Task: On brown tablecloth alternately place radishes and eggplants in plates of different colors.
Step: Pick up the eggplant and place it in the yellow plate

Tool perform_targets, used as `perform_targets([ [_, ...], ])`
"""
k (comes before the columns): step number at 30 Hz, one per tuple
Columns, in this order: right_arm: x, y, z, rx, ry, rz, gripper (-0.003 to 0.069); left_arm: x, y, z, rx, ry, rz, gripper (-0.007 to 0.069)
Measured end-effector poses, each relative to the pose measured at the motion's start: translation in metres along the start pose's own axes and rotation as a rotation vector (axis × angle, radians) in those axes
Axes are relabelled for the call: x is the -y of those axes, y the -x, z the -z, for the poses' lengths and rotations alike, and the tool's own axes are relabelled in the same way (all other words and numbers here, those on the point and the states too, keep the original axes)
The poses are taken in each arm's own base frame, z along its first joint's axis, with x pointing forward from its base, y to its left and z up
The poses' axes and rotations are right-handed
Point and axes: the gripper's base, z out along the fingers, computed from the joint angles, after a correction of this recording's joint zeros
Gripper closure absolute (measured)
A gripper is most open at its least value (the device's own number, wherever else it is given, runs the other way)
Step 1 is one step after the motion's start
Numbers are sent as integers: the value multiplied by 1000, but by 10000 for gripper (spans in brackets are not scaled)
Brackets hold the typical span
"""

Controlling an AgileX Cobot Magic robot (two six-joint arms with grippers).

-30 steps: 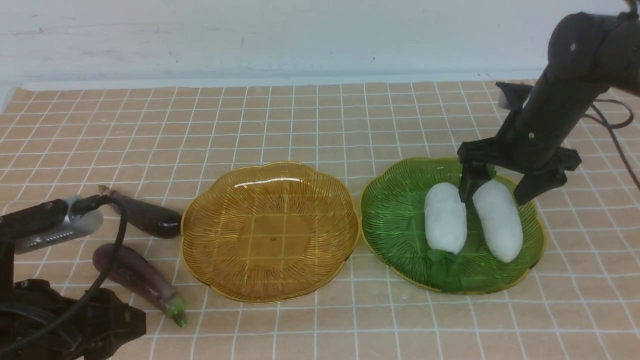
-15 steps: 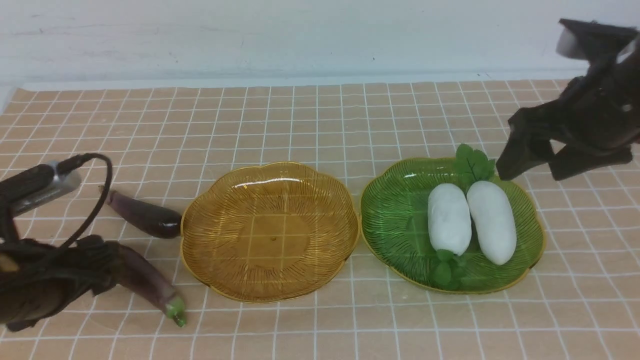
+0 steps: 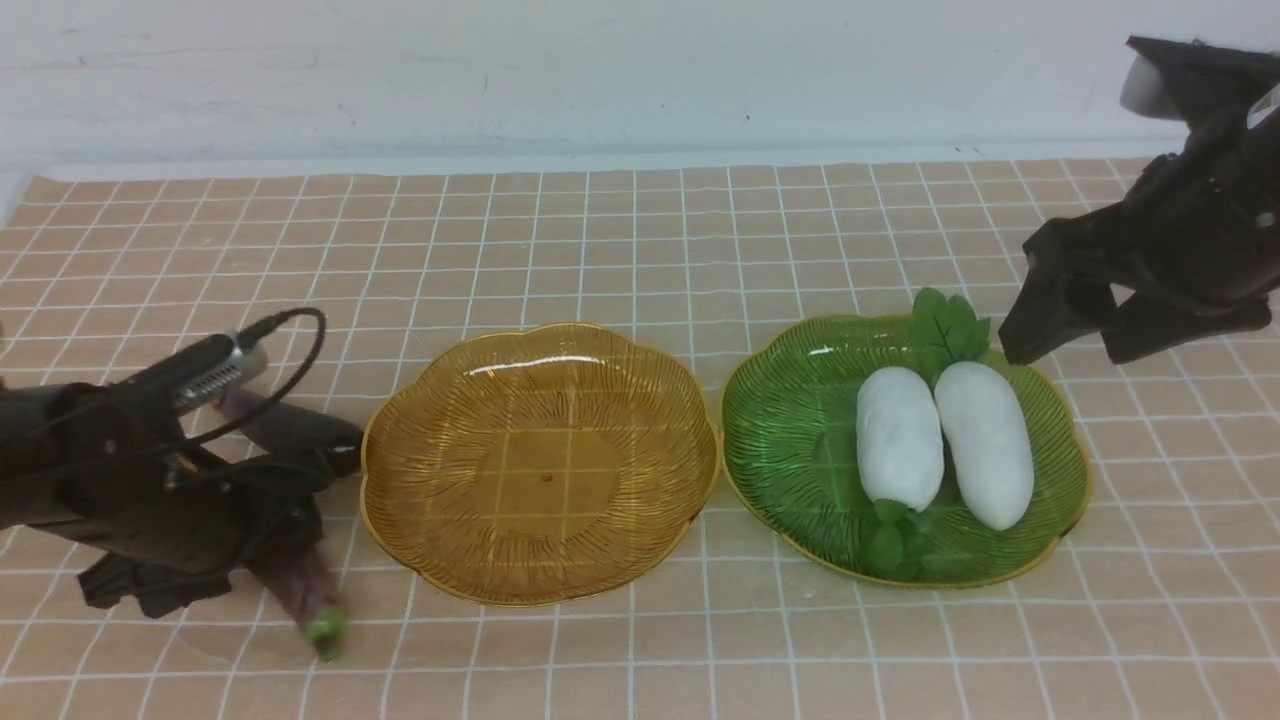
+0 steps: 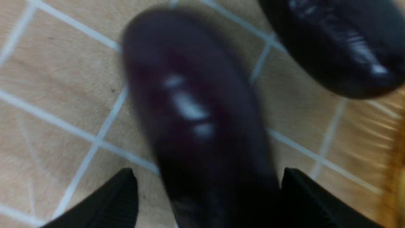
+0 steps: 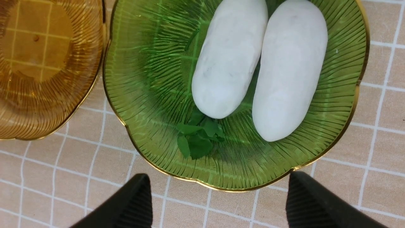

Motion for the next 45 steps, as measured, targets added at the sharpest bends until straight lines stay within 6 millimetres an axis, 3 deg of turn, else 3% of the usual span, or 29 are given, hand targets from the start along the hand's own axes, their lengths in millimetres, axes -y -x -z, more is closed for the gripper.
perform_targets([
  [5,0,0,0,0,0,4,143,3,4,-6,-19,11,-3,134],
  [7,0,0,0,0,0,9,143,4,4,-1,-65,29,-11,272],
  [8,0,0,0,0,0,11,143,8,8,7,-71,25,-28,317],
  [11,0,0,0,0,0,12,143,29,22,41,-46,-38,-93,356],
  [13,0,0,0,0,0,12,143,52,28,59,-19,-108,-150,356],
  [16,0,0,0,0,0,12,143,78,26,65,-5,-171,-217,355],
  [21,0,0,0,0,0,12,143,118,18,49,-13,-221,-324,331],
  [24,0,0,0,0,0,12,143,130,16,39,-30,-224,-352,303],
  [28,0,0,0,0,0,16,143,142,22,27,-49,-212,-386,144],
  [33,0,0,0,0,0,47,143,143,48,39,14,-207,-387,-6],
  [36,0,0,0,0,0,54,143,130,75,50,34,-176,-312,-21],
  [39,0,0,0,0,0,59,143,87,102,50,-11,-73,-134,144],
  [45,0,0,0,0,-1,60,143,38,124,34,-85,19,92,456],
])
